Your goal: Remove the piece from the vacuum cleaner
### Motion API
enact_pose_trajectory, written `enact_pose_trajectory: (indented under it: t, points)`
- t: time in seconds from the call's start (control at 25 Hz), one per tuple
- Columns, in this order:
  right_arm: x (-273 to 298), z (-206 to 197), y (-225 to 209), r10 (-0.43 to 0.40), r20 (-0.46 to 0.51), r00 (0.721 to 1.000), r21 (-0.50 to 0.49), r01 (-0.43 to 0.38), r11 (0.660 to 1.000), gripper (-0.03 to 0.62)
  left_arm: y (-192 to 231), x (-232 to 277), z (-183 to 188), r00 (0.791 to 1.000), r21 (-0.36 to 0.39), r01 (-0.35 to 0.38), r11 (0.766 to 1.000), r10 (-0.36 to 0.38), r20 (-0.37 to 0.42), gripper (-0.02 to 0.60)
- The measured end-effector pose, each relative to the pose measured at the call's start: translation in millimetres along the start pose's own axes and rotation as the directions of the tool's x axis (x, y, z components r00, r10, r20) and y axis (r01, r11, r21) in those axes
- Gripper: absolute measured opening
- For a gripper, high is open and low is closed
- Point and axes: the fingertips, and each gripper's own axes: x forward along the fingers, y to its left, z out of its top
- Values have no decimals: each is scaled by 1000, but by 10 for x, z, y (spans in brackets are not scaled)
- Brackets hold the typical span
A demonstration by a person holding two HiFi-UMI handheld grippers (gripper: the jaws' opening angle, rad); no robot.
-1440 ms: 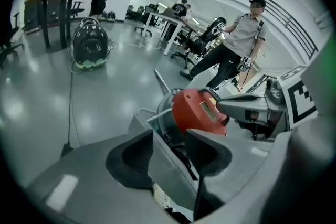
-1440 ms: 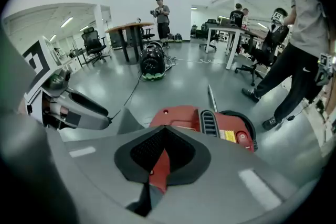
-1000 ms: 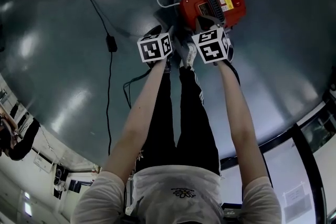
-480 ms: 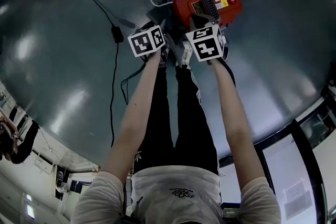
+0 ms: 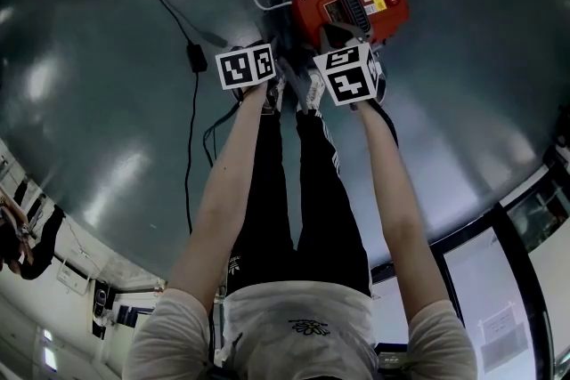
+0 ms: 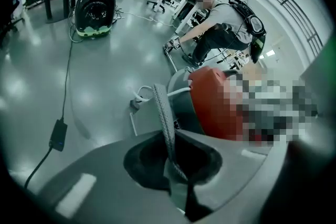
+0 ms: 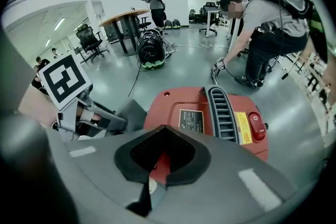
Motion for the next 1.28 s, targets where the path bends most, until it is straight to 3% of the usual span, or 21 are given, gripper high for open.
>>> enact_pose_trajectory:
  t: [0.16, 0.28, 0.4, 0.52, 0.8, 1.0, 1.2, 1.28]
  points:
    - [14, -9, -4, 12, -17, 1000, 9, -12, 1000, 26, 39, -20, -9, 1000, 22, 2, 1000, -2, 0, 12]
    - [46, -12, 8, 9, -61, 998, -43, -12, 999, 26, 185, -81, -65, 1000, 22, -26, 999, 26, 1, 11]
    - [63, -46, -2, -33, -111, 993, -116, 20, 993, 23, 236, -86, -155, 1000, -7, -27, 1000, 27, -7, 12]
    - [38, -36, -6, -82, -146, 986, -152, 60, 987, 15, 214, -116, -189, 999, 11, -34, 999, 34, -10, 12]
    - [82, -20, 29, -94, -168, 981, -150, 69, 986, 15, 330, -168, -305, 999, 43, -53, 998, 53, -11, 14]
    - [80, -40, 3, -122, -195, 973, -159, 92, 983, 15, 340, -200, -381, 999, 14, -49, 999, 49, 0, 14]
    - [50, -36, 14, -128, -200, 971, -170, 95, 981, 15, 423, -265, -605, 998, -103, -65, 993, 64, -7, 14]
    - [61, -36, 12, -130, -201, 971, -170, 96, 981, 15, 623, -344, -871, 987, -19, -138, 990, 136, -87, 12]
